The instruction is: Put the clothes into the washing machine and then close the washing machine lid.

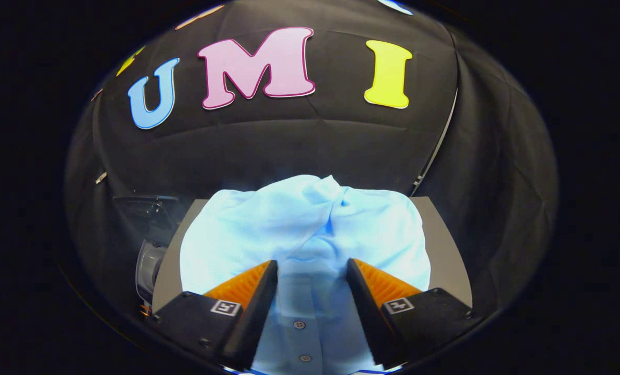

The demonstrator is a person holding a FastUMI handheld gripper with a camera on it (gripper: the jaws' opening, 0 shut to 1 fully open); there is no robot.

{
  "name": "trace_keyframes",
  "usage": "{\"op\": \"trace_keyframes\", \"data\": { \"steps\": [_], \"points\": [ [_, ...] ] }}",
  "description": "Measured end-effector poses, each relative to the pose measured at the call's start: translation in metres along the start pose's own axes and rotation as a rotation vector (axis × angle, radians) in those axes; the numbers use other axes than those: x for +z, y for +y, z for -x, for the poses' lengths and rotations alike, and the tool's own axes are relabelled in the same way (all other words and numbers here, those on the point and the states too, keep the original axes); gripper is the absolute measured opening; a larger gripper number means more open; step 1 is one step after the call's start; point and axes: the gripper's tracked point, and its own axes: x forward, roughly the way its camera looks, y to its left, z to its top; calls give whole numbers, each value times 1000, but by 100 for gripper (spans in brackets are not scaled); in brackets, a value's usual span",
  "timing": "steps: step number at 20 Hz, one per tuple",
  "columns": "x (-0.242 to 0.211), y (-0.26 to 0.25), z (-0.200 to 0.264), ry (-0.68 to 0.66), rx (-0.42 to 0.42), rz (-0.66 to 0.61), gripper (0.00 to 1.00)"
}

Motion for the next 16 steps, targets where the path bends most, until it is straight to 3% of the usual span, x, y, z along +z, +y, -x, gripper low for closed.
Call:
{"op": "trace_keyframes", "data": {
  "steps": [5,16],
  "points": [
    [2,0,0,-7,23,-20,12],
    [19,-9,44,-113,4,-13,12]
  ]
}}
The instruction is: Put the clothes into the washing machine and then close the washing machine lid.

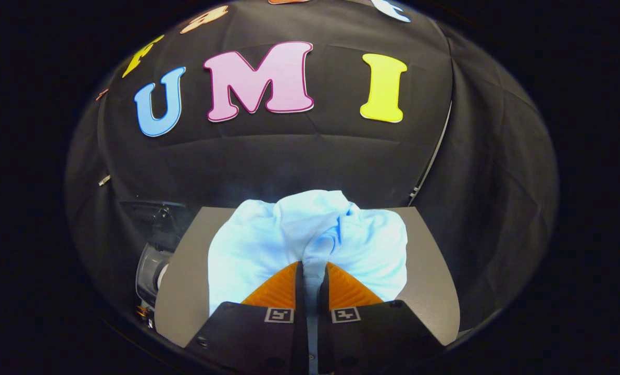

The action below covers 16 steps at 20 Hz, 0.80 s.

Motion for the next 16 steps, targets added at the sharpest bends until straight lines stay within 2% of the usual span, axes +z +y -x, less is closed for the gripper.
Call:
{"op": "trace_keyframes", "data": {
  "steps": [9,16],
  "points": [
    [71,14,103,-243,-17,-2,11],
    [119,74,166,-355,80,3,11]
  ]
}}
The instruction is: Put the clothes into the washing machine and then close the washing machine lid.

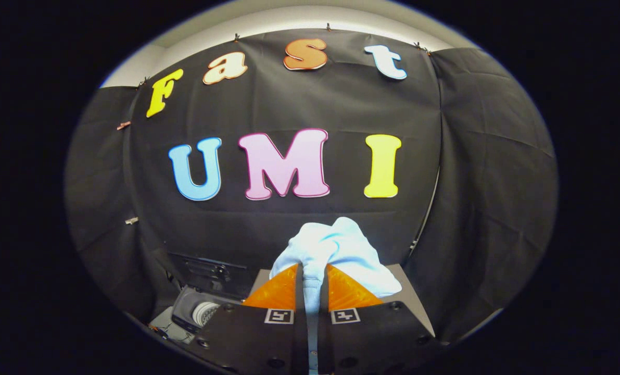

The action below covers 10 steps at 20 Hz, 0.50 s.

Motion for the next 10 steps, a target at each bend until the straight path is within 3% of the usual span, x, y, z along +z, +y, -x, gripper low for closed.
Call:
{"op": "trace_keyframes", "data": {
  "steps": [10],
  "points": [
    [23,144,1,-39,193,66,11]
  ]
}}
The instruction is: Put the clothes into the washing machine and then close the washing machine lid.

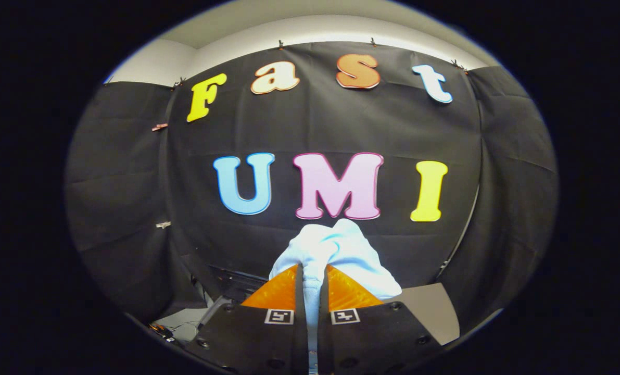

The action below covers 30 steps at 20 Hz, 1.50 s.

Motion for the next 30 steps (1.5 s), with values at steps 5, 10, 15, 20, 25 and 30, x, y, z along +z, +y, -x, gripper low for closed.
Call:
{"op": "trace_keyframes", "data": {
  "steps": [5,10,15,20,25,30],
  "points": [
    [-24,77,-34,43,127,29,11],
    [-56,145,-67,91,253,37,11],
    [-104,196,-108,133,348,61,11],
    [-166,238,-137,205,513,105,11],
    [-234,243,-153,308,600,204,11],
    [-285,241,-159,336,667,358,11]
  ]
}}
